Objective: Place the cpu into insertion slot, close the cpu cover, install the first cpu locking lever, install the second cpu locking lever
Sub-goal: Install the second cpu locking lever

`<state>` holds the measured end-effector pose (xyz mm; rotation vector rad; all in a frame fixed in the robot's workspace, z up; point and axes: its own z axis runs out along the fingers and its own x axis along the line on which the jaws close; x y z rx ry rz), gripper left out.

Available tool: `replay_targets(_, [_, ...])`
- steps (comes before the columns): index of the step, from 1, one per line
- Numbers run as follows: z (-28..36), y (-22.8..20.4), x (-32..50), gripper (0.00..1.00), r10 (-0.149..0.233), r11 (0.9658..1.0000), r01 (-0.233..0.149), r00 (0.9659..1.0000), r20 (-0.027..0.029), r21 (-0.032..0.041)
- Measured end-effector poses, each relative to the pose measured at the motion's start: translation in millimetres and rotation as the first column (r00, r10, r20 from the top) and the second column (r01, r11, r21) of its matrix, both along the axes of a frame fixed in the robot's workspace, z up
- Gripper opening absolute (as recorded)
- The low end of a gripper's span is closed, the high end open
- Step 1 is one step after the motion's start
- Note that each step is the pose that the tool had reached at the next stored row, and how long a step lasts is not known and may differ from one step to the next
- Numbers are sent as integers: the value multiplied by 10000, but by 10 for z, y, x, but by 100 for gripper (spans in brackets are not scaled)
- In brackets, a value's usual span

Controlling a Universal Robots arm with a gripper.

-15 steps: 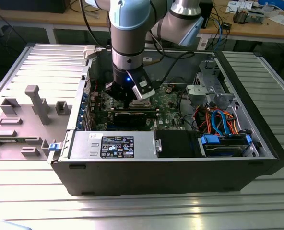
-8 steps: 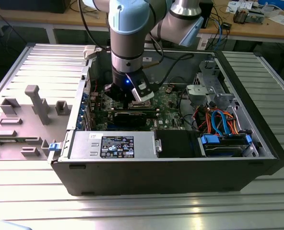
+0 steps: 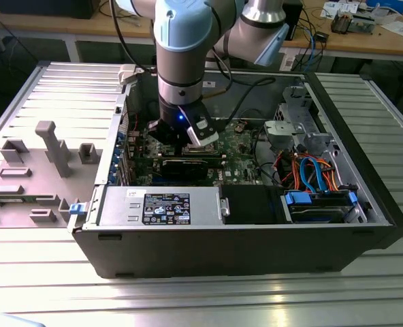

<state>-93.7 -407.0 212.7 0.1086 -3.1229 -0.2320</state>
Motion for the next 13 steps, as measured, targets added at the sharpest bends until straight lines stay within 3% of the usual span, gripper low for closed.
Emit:
replay_targets(2, [-10,0,0,11,0,10000,0,10000,-1,77])
replay_targets(5, [-38,-1,0,11,1,9999,-1,10000,-1,131])
replay_targets(6, [-49,-1,0,11,4,9999,-3,10000,-3,172])
replay_targets(7, [-69,0,0,11,16,9997,-15,10000,-19,257])
replay_targets(9, [-72,0,-1,11,18,9996,-17,10000,-29,294])
replay_targets(10, [-80,0,-1,11,18,9992,-17,10000,-30,409])
replay_targets(13, [-86,0,-2,11,19,9989,-17,10000,-32,477])
